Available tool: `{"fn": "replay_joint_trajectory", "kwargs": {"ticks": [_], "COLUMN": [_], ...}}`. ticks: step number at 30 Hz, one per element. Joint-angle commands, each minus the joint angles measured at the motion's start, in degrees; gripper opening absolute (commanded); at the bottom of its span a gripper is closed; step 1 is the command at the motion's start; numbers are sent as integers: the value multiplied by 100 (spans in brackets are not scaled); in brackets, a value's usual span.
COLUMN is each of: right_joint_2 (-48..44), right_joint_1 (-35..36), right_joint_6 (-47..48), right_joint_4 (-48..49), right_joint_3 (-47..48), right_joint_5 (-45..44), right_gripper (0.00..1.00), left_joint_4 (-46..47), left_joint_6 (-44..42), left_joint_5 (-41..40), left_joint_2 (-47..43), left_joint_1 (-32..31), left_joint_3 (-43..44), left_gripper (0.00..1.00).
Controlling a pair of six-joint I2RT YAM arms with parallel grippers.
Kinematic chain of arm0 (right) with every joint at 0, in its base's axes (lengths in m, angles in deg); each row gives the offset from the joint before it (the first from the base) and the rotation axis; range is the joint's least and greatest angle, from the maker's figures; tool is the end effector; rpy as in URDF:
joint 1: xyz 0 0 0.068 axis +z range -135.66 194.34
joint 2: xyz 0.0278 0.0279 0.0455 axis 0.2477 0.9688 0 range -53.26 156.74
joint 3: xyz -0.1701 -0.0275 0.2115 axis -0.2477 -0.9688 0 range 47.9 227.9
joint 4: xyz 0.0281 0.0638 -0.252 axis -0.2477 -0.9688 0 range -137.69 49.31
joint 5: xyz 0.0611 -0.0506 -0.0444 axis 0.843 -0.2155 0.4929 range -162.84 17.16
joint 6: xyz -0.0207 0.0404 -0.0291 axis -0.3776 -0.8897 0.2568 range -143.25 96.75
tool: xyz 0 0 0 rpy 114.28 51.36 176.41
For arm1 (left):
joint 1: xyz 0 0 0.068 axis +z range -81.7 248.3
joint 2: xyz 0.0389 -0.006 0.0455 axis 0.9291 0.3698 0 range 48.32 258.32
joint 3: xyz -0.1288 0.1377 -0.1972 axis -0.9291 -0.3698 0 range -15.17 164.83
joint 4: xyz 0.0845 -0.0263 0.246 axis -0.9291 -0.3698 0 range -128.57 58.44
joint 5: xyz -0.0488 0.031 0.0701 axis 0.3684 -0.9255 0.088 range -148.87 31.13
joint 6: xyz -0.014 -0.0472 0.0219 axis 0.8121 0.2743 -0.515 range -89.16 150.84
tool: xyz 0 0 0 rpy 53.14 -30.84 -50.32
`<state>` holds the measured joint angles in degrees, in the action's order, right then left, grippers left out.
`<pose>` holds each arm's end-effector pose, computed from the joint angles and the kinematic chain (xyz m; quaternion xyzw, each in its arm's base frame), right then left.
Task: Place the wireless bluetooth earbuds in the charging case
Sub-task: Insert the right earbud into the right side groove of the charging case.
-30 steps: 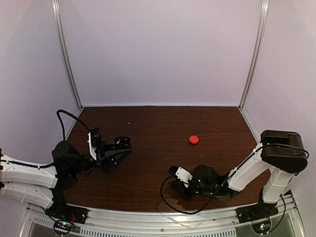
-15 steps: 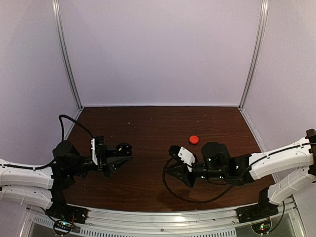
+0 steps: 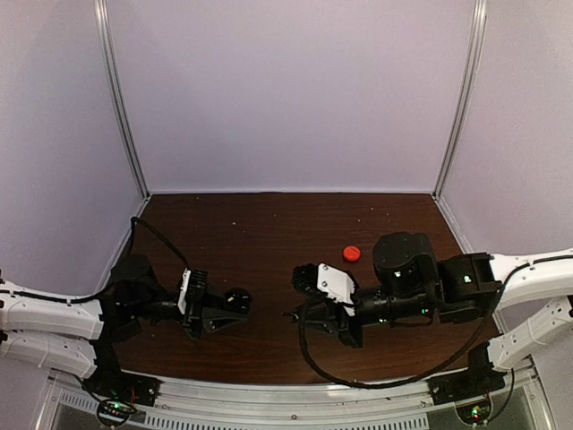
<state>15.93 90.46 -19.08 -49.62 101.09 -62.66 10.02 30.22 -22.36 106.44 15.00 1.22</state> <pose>0.0604 0.2705 0.3044 -0.5779 0.6111 0.3752 0.3897 0.1061 -0.1776 0.2192 0.5019 0.4991 -0.4963 0.5026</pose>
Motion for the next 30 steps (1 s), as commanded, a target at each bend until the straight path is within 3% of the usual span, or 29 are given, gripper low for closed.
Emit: {"fn": "replay_joint_trajectory", "kwargs": {"ticks": [1, 9, 30], "right_joint_2": [19, 563, 1412], "right_joint_1": [331, 703, 843], "right_joint_6": [420, 955, 1491], "right_joint_4": [-1018, -1977, -2528], "right_joint_3": [601, 1460, 2510], "right_joint_5": [-243, -638, -991], "right_gripper": [11, 9, 9], "left_joint_4": [91, 109, -289], "left_joint_6": [37, 291, 156], "left_joint_5": [832, 1367, 1462], "left_joint_2": [303, 739, 965], "left_joint_1": [-8, -118, -348], "left_joint_3": [342, 529, 890], "left_gripper": [9, 9, 9]}}
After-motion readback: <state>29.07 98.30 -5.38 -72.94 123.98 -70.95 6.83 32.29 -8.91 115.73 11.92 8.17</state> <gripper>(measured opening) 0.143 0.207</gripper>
